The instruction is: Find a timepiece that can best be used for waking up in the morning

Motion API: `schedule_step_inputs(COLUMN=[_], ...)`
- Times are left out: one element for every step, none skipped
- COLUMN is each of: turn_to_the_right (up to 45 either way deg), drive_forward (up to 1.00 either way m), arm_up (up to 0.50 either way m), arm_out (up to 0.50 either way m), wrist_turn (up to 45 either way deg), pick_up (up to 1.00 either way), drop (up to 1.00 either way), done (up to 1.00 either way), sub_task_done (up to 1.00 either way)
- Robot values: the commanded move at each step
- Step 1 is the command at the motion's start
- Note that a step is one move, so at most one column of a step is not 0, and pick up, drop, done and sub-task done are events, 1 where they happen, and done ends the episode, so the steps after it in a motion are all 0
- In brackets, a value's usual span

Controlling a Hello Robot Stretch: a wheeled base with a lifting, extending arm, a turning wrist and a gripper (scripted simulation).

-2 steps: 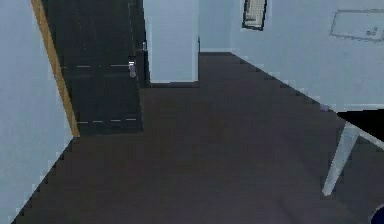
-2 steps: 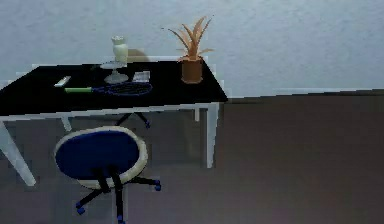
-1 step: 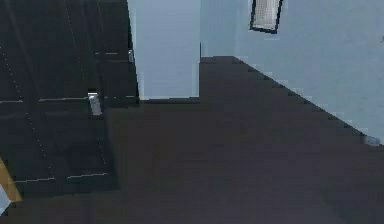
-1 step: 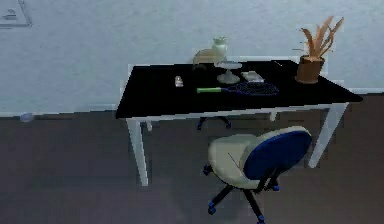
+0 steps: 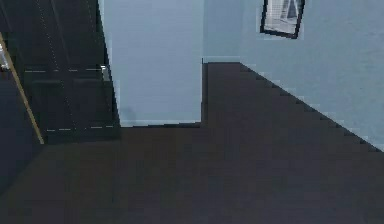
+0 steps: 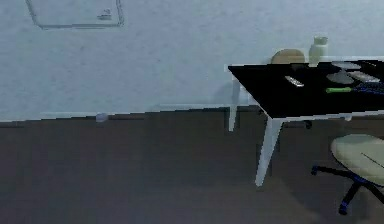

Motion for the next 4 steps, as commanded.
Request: schedule_step_inputs(turn_to_the_right=[9.0,0.0,-33.0,0.0], drive_forward=[0.00,0.15,0.00,1.00], arm_up=[0.00,0.00,0.00,0.00], arm_out=[0.00,0.00,0.00,0.00], wrist_turn=[0.0,0.0,0.0,0.0], pick_up=[0.00,0.00,0.00,0.00], drop=[0.00,0.00,0.00,0.00], done=[0.00,0.00,0.00,0.00], sub_task_done=[0.00,0.00,0.00,0.00])
